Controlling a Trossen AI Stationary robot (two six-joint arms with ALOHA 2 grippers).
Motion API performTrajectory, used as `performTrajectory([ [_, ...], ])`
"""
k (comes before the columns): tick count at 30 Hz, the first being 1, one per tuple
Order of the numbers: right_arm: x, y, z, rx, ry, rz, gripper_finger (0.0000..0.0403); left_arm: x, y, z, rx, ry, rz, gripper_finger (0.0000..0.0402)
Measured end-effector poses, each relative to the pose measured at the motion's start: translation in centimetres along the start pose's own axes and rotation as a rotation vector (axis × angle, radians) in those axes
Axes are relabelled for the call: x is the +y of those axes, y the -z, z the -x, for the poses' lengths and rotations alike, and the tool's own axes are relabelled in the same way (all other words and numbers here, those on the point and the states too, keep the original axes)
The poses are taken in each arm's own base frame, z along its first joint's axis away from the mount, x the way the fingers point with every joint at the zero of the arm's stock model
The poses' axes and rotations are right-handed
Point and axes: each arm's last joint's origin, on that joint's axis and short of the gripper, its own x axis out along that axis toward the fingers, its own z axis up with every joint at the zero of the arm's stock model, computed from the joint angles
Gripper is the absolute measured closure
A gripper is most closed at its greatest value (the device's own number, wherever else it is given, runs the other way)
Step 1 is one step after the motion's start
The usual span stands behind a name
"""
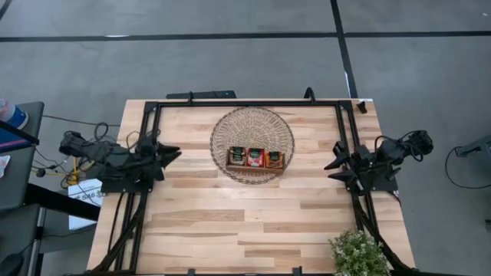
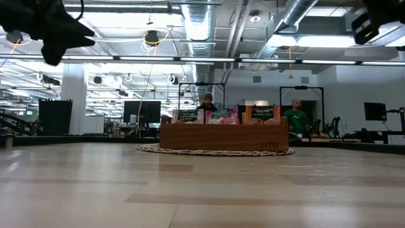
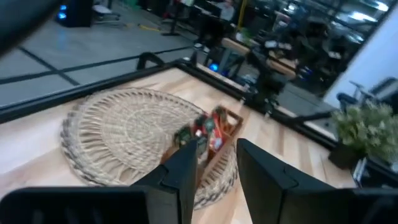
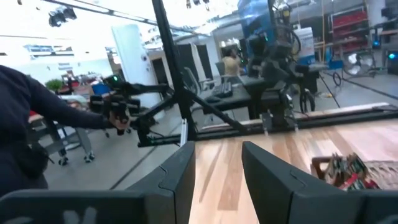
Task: Pick & Place Tea
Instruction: Return to Home Position
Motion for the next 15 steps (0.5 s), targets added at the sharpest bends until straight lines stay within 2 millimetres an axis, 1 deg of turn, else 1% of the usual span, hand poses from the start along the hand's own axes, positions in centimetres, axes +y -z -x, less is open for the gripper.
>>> performTrajectory([
  [2,0.0,0.1,-0.1,-0.002,-0.004,0.0,0.028,0.0,1.0,-0.6,0.007,0.01,-0.017,0.0298],
  [6,-0.1,0.5,-0.2,0.006,-0.002,0.001,0.028,0.7,2.8,-1.4,0.03,-0.04,-0.009,0.0298],
  [10,-0.4,1.3,-0.4,0.033,0.03,0.017,0.028,1.0,2.7,-1.5,0.014,-0.057,-0.008,0.0298],
  [13,-0.7,1.3,-0.4,0.028,0.067,0.047,0.028,1.3,2.7,-1.6,0.018,-0.079,-0.022,0.0298],
  [15,-0.8,1.3,-0.4,0.035,0.058,0.062,0.028,1.4,2.8,-1.7,0.028,-0.093,-0.017,0.0298],
])
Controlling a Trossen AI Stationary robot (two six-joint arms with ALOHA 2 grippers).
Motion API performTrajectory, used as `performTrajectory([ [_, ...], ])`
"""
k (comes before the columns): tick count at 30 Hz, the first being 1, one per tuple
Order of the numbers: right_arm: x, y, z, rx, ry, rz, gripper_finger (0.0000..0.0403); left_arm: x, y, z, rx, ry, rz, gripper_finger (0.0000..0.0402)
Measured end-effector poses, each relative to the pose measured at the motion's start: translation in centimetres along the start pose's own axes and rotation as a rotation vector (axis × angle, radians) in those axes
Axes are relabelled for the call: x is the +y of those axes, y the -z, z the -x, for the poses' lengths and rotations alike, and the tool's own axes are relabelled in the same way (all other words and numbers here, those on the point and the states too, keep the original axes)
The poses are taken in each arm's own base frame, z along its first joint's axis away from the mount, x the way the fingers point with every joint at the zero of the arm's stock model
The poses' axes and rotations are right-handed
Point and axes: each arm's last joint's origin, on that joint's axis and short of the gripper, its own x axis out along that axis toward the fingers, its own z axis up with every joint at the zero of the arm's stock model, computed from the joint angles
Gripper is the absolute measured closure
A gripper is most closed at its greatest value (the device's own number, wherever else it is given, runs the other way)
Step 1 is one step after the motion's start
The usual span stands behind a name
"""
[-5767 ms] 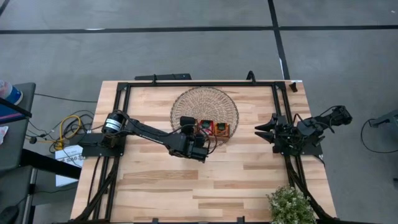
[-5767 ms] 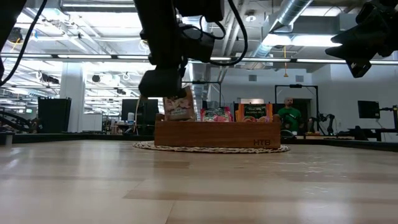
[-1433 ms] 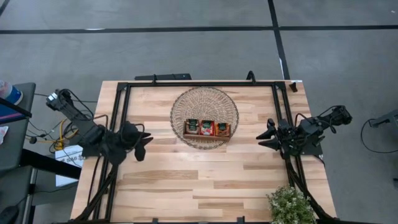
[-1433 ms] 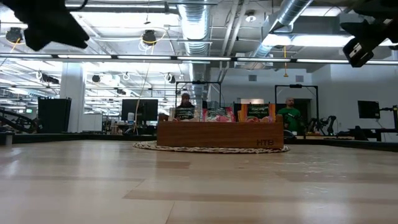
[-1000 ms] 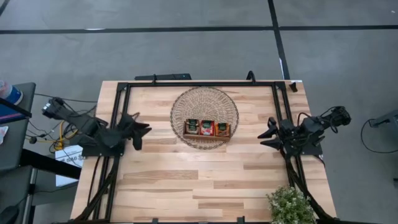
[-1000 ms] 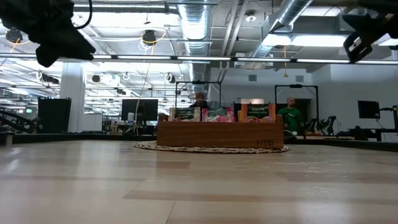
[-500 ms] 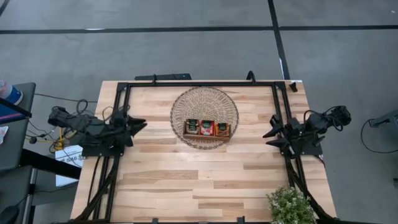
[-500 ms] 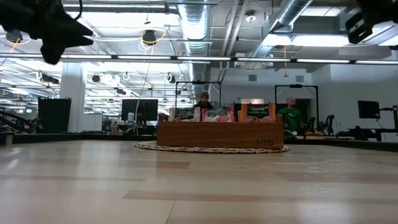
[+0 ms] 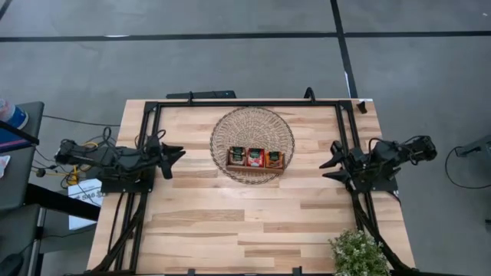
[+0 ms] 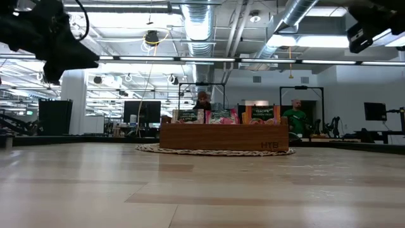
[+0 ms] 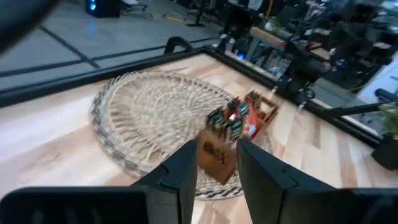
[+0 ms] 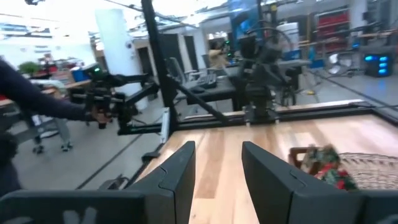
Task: Pick & Place Tea
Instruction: Return to Home Position
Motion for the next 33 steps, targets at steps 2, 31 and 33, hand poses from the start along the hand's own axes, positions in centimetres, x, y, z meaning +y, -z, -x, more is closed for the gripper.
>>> performTrajectory([
  [2,-0.1,0.0,0.0,0.006,-0.033,-0.002,0.028,0.1,0.3,-0.1,0.012,-0.01,0.016,0.0298],
  [31,-0.9,4.4,-1.7,-0.096,-0.08,0.034,0.028,1.4,0.8,0.6,-0.053,-0.09,0.004,0.0298],
  [33,-1.0,4.8,-1.7,-0.054,-0.077,0.004,0.028,1.4,0.8,0.6,-0.054,-0.09,0.005,0.0298],
])
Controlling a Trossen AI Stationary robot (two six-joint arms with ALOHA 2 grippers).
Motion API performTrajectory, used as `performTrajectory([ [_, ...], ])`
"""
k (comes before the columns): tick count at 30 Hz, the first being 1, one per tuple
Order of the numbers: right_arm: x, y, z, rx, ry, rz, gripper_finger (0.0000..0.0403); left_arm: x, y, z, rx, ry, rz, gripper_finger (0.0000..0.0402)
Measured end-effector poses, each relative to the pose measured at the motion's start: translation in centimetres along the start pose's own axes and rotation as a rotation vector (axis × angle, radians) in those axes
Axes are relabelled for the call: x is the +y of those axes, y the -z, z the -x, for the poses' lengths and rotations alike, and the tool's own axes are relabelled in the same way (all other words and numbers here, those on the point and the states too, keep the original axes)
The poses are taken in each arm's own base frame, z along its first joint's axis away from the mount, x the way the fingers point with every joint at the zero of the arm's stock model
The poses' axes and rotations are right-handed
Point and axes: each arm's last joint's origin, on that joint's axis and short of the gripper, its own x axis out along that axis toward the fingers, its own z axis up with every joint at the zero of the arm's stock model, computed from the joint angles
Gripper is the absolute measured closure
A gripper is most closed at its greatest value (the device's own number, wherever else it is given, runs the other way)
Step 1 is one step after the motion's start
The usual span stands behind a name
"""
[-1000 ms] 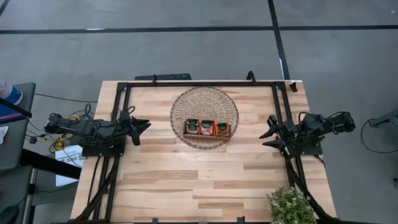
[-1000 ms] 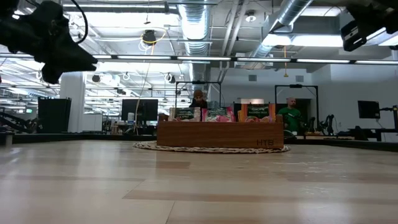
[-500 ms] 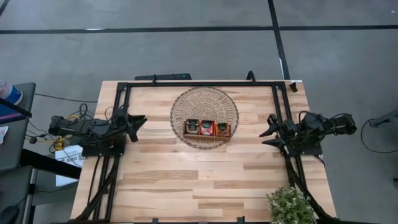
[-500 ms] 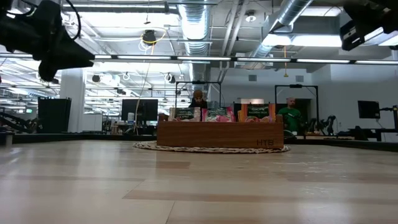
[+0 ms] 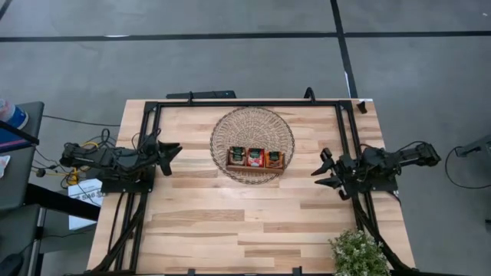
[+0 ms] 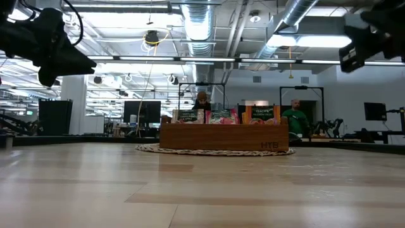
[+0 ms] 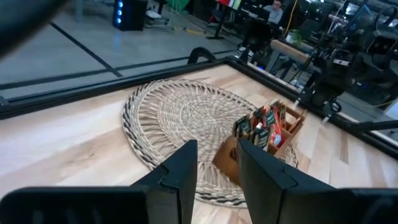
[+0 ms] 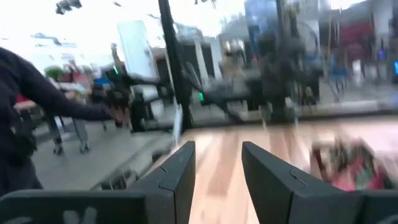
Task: Pick & Place Tea
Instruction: Return to Home Position
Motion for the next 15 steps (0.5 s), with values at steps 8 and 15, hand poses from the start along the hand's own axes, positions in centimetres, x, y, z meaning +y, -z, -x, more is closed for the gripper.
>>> performTrajectory([
  [8,-0.1,0.6,0.0,0.059,-0.002,0.052,0.028,0.2,0.4,-0.2,-0.021,-0.043,-0.024,0.0298],
  [15,-0.1,0.9,0.0,0.088,0.003,0.052,0.028,0.4,1.2,-0.5,-0.021,-0.076,-0.013,0.0298],
])
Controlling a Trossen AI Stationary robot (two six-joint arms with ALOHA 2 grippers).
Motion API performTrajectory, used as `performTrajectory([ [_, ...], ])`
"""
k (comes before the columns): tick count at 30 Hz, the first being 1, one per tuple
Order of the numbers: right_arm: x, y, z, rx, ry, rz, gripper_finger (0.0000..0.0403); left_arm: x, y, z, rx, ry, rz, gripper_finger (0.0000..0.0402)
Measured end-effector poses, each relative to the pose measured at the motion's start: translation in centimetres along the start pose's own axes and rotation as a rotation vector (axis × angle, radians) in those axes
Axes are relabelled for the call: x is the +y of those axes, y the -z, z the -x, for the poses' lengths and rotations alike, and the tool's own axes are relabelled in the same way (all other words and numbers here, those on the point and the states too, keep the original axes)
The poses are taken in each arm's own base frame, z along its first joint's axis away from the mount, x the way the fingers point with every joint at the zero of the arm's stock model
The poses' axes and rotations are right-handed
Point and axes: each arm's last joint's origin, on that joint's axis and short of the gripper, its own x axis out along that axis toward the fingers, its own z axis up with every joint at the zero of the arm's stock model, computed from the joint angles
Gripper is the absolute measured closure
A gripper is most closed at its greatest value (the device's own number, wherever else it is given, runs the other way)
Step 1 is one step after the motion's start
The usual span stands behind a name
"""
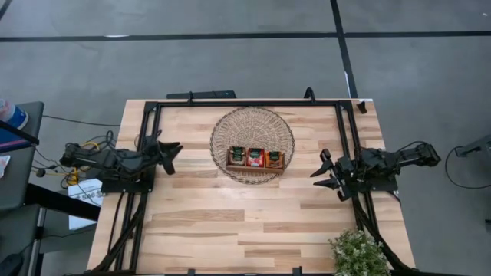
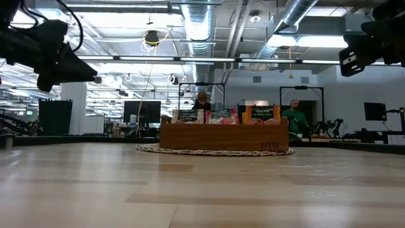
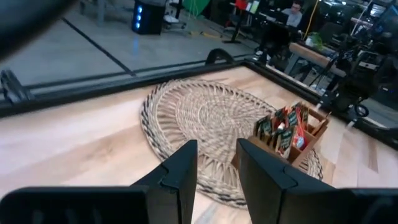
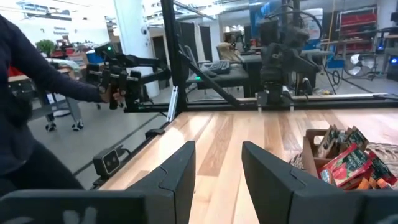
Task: Pick & Place Tea
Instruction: Return to Home Position
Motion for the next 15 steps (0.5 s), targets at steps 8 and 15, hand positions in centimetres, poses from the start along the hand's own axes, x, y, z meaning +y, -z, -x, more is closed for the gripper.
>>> performTrajectory([
  [8,0.0,0.0,0.0,-0.002,0.0,0.0,0.028,0.1,0.4,-0.1,0.009,-0.003,0.086,0.0298],
  [15,0.0,0.0,0.0,-0.002,0.0,0.0,0.028,-1.4,-0.2,0.1,0.043,0.367,-0.156,0.0298],
])
